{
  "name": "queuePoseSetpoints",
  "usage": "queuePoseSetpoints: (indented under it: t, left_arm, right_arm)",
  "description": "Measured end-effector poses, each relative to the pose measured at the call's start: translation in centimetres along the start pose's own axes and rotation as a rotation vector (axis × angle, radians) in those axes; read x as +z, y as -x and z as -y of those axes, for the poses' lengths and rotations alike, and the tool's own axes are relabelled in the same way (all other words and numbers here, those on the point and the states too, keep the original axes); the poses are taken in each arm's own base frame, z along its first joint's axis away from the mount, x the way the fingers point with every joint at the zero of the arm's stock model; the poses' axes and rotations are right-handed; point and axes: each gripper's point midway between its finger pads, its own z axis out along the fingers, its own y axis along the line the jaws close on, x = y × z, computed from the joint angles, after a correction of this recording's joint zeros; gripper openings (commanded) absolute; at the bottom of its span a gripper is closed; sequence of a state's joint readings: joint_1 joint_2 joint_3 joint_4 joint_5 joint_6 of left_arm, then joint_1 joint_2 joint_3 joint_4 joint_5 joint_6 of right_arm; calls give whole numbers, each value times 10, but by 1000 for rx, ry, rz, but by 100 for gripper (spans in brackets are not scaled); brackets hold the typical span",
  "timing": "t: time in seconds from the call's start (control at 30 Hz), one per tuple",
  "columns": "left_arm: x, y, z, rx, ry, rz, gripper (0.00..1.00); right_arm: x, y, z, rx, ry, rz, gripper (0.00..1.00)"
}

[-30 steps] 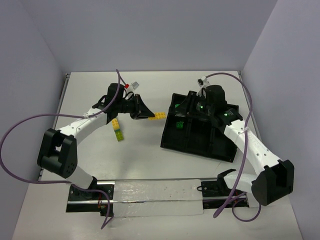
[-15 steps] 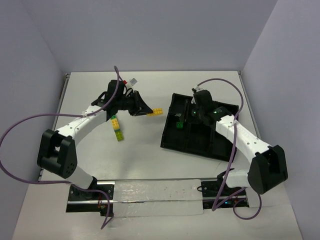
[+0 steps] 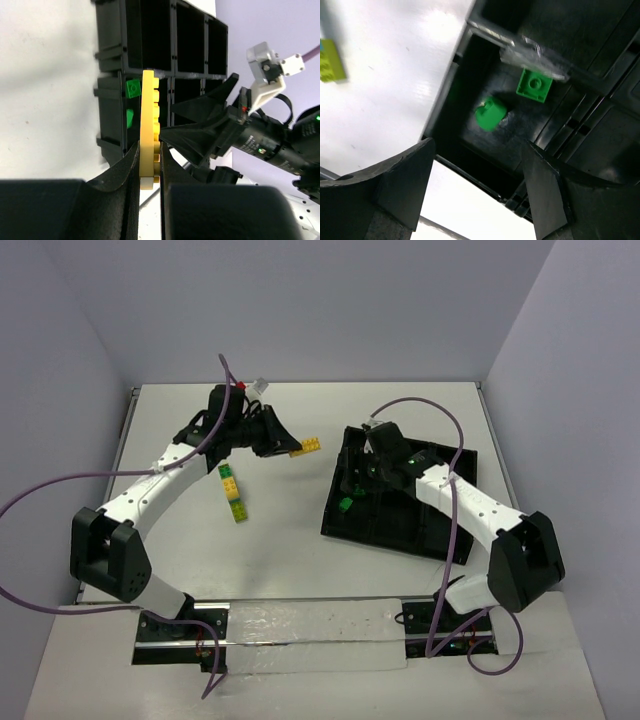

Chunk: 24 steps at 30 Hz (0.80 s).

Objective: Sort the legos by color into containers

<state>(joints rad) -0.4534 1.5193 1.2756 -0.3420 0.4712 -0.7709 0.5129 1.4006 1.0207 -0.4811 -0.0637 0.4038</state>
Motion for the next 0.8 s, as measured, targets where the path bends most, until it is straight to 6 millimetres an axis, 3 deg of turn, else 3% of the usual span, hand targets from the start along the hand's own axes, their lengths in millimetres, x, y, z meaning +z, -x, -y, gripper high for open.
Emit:
queuePoseSetpoints:
  t: [0.2, 0.43, 0.6, 0.8]
  left_arm:
    - [0, 22, 26, 70, -20, 32, 0]
    - [34, 22, 51, 125, -51, -18, 0]
    - [66, 9, 62, 151, -66, -75, 0]
    - [84, -18, 76, 178, -110, -169, 0]
  right_arm:
    - [-24, 39, 0, 16, -48, 137, 74]
    - [-107, 81, 24, 139, -109, 441, 75]
    - [-151, 81, 45, 230, -158, 596, 75]
    - [-156, 66, 68, 298, -242, 631, 75]
